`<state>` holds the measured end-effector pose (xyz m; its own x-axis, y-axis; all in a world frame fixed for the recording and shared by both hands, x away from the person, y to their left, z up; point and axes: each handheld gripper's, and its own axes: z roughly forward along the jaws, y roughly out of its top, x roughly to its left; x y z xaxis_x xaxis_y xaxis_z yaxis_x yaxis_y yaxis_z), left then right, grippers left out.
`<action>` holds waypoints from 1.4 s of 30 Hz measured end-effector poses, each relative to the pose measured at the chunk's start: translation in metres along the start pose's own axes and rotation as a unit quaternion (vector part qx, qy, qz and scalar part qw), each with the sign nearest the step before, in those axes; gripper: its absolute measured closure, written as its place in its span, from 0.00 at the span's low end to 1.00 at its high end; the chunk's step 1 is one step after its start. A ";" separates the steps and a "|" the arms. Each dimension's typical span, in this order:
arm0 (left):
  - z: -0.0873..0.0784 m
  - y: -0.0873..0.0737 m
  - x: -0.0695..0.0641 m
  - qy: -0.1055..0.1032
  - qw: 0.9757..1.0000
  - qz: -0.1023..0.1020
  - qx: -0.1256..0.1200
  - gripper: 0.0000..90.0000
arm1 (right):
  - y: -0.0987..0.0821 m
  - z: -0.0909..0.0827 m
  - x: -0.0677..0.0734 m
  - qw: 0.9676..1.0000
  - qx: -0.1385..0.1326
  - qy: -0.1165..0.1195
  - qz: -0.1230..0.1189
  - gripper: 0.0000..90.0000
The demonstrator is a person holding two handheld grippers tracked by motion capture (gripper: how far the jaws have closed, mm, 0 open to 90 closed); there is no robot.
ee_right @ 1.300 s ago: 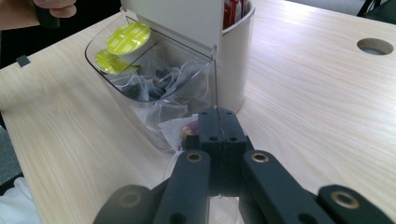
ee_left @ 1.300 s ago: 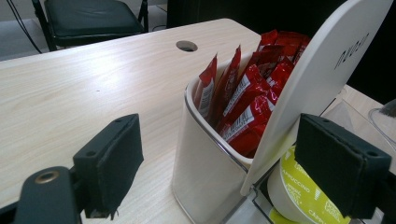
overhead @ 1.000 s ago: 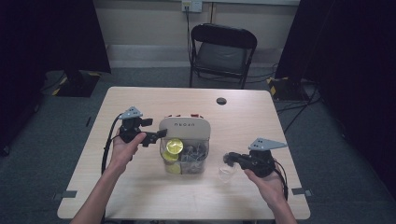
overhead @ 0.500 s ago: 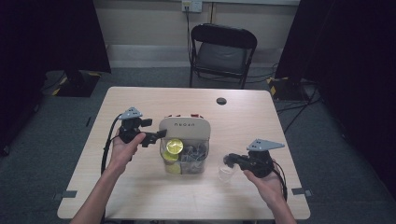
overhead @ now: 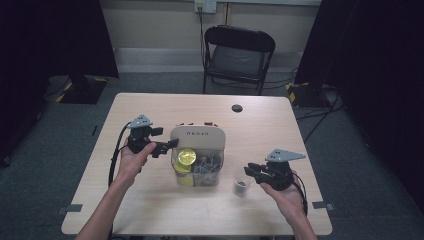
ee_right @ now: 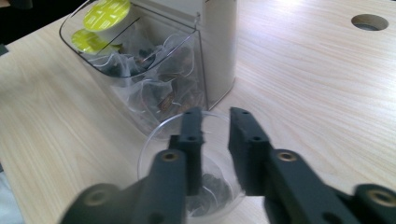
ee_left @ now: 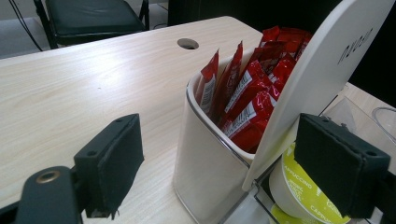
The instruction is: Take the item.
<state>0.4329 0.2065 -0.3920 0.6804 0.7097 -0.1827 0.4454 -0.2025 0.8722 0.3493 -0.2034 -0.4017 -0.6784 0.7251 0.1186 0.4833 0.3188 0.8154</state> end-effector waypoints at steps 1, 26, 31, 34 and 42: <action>0.000 0.000 0.000 -0.002 1.000 0.000 -0.001 0.17 | 0.000 0.000 -0.001 1.000 -0.002 -0.001 0.004 0.78; -0.003 -0.004 0.004 0.002 1.000 0.001 0.003 0.17 | -0.054 -0.016 -0.048 0.991 0.017 -0.103 0.086 0.29; -0.008 -0.004 0.007 0.006 1.000 -0.002 0.002 0.17 | -0.067 -0.006 -0.057 0.988 0.052 -0.121 0.082 0.27; -0.013 -0.003 0.010 0.010 1.000 -0.009 -0.010 0.17 | -0.073 -0.001 -0.063 0.985 0.067 -0.134 0.083 0.23; -0.020 -0.003 0.014 0.016 1.000 -0.016 -0.020 0.18 | -0.080 0.011 -0.062 0.981 0.096 -0.153 0.072 0.20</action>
<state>0.4298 0.2309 -0.3879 0.6467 0.7369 -0.1968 0.4431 -0.1531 0.8833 0.3582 -0.2672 -0.4807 -0.4119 0.9109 0.0240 0.6773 0.2884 0.6768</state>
